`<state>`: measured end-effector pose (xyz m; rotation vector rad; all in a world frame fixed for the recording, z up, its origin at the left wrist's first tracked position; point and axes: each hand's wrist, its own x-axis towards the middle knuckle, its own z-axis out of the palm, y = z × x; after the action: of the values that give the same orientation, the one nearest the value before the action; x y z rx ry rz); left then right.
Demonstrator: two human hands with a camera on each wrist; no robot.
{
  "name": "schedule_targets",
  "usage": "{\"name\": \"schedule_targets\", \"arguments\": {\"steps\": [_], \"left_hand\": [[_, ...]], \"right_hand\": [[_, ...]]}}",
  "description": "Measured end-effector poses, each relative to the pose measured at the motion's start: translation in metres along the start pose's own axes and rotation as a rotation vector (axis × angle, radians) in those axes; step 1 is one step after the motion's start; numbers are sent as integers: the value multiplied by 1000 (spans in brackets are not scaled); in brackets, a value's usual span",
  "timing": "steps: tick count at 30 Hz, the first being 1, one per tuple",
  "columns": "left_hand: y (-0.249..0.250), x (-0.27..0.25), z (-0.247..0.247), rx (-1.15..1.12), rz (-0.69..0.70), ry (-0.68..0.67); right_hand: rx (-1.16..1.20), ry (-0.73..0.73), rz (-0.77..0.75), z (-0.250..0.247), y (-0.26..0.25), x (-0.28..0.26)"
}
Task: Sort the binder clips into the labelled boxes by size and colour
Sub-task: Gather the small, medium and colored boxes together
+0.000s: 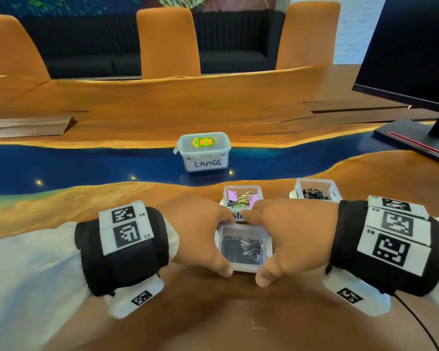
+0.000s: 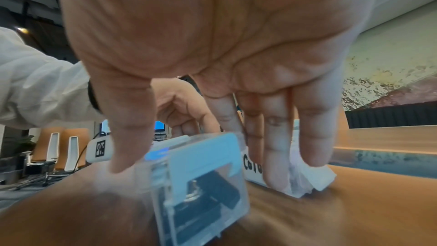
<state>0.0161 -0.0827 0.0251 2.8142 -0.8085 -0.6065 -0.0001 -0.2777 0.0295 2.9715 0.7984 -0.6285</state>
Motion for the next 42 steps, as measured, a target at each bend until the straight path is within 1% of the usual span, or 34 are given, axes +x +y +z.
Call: {"name": "schedule_targets", "arguments": {"steps": [2,4,7,9,13,18,21,29,33,38,42], "left_hand": [[-2,0,-11,-26,-17,34],[-4,2,-27,-65,-24,85],[-7,15,-56,-74,-41,170],[-8,29,-74,-46,-59,188],[-12,59,-85,-4,-70,134],[-19,82,-77,30,-105,52],[-22,85,-73,13,-107,40],[-25,87,-77,47,-114,3],[-23,85,-77,45,-119,-20],[-14,85,-81,145,-84,-41],[-15,85,-79,124,-74,-22]], "right_hand": [[12,20,-20,-10,0,-1],[-4,82,-20,-28,5,-1],[6,178,17,-60,19,5],[20,199,49,-75,29,15],[44,209,87,-78,45,36],[51,184,104,-63,51,51],[72,167,101,-57,53,54],[80,135,86,-59,52,53],[120,115,87,-58,54,53],[28,76,81,-64,51,53],[34,84,90,-64,53,52]]}}
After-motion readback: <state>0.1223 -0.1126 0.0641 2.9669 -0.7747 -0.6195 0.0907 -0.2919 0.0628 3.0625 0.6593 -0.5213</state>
